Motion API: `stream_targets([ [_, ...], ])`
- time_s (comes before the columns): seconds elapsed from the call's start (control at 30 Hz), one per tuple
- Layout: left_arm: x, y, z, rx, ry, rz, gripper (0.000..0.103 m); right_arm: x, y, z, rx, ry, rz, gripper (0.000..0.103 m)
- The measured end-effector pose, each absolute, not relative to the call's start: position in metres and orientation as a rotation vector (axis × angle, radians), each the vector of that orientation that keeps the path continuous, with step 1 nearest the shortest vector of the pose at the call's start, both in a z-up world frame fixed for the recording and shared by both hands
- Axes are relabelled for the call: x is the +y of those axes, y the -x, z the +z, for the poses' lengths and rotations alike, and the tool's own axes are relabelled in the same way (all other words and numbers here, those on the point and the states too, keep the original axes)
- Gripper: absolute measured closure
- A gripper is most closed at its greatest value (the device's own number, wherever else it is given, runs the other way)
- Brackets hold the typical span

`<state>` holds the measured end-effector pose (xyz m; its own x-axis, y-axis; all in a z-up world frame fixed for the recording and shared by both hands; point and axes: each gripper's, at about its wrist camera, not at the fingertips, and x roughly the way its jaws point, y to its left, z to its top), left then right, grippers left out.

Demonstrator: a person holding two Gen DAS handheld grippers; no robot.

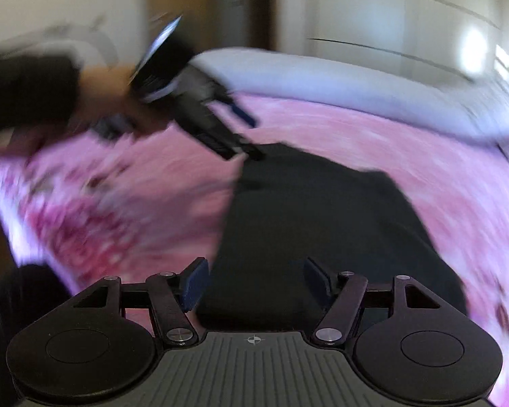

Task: Fold clothes

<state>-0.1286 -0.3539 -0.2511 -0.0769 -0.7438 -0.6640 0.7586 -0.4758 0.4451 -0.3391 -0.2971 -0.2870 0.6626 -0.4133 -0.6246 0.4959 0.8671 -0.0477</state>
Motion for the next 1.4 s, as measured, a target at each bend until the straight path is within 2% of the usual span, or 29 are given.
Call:
stream_targets([
  [0.1, -0.328, 0.133, -0.266, -0.159, -1.155, -1.775, 0.039, -0.280, 0.297, -0.311, 0.820, 0.047, -0.513, 0.037],
  [0.17, -0.312, 0.140, -0.282, -0.349, -1.230, -1.776, 0.032, -0.272, 0.275, -0.332, 0.932, 0.210, -0.553, 0.037],
  [0.23, -0.302, 0.146, -0.304, -0.551, -1.336, -1.762, 0.027, -0.266, 0.265, -0.349, 1.014, 0.382, -0.570, 0.044],
  [0.3, -0.296, 0.152, -0.326, -0.739, -1.434, -1.739, 0.026, -0.267, 0.271, -0.352, 1.027, 0.438, -0.546, 0.065],
  [0.37, -0.298, 0.154, -0.338, -0.865, -1.446, -1.742, 0.026, -0.271, 0.282, -0.346, 1.021, 0.458, -0.519, 0.076],
  [0.43, -0.306, 0.158, -0.339, -0.926, -1.438, -1.737, 0.025, -0.281, 0.299, -0.333, 1.018, 0.443, -0.514, 0.078],
  [0.53, -0.315, 0.169, -0.342, -1.019, -1.451, -1.727, 0.038, -0.289, 0.330, -0.314, 1.041, 0.462, -0.551, 0.078],
  [0.6, -0.314, 0.179, -0.350, -1.071, -1.489, -1.744, 0.068, -0.290, 0.355, -0.308, 1.060, 0.460, -0.580, 0.078],
  [0.63, -0.313, 0.184, -0.354, -1.097, -1.507, -1.752, 0.072, -0.289, 0.365, -0.309, 1.069, 0.452, -0.603, 0.078],
  [0.7, -0.309, 0.193, -0.358, -1.084, -1.523, -1.741, 0.083, -0.285, 0.380, -0.320, 1.091, 0.444, -0.646, 0.070],
  [0.73, -0.307, 0.197, -0.358, -1.060, -1.527, -1.733, 0.084, -0.279, 0.383, -0.326, 1.093, 0.445, -0.665, 0.064],
  [0.77, -0.305, 0.201, -0.358, -1.034, -1.530, -1.726, 0.085, -0.272, 0.384, -0.331, 1.079, 0.450, -0.684, 0.053],
  [0.8, -0.304, 0.202, -0.354, -0.986, -1.520, -1.733, 0.086, -0.264, 0.385, -0.337, 1.063, 0.457, -0.697, 0.048],
  [0.9, -0.303, 0.205, -0.341, -0.853, -1.498, -1.755, 0.087, -0.253, 0.376, -0.357, 0.992, 0.489, -0.684, 0.044],
  [1.03, -0.299, 0.210, -0.318, -0.718, -1.491, -1.784, 0.087, -0.272, 0.365, -0.388, 1.029, 0.554, -0.730, 0.044],
  [1.07, -0.299, 0.212, -0.309, -0.683, -1.480, -1.793, 0.087, -0.276, 0.367, -0.386, 1.031, 0.556, -0.717, 0.051],
  [1.1, -0.298, 0.213, -0.301, -0.647, -1.469, -1.802, 0.087, -0.281, 0.369, -0.384, 1.029, 0.556, -0.704, 0.072],
  [1.27, -0.324, 0.215, -0.261, -0.571, -1.402, -1.830, 0.087, -0.329, 0.395, -0.343, 0.942, 0.568, -0.657, 0.076],
  [1.4, -0.373, 0.205, -0.222, -0.543, -1.312, -1.777, 0.087, -0.393, 0.392, -0.300, 0.870, 0.635, -0.680, 0.076],
])
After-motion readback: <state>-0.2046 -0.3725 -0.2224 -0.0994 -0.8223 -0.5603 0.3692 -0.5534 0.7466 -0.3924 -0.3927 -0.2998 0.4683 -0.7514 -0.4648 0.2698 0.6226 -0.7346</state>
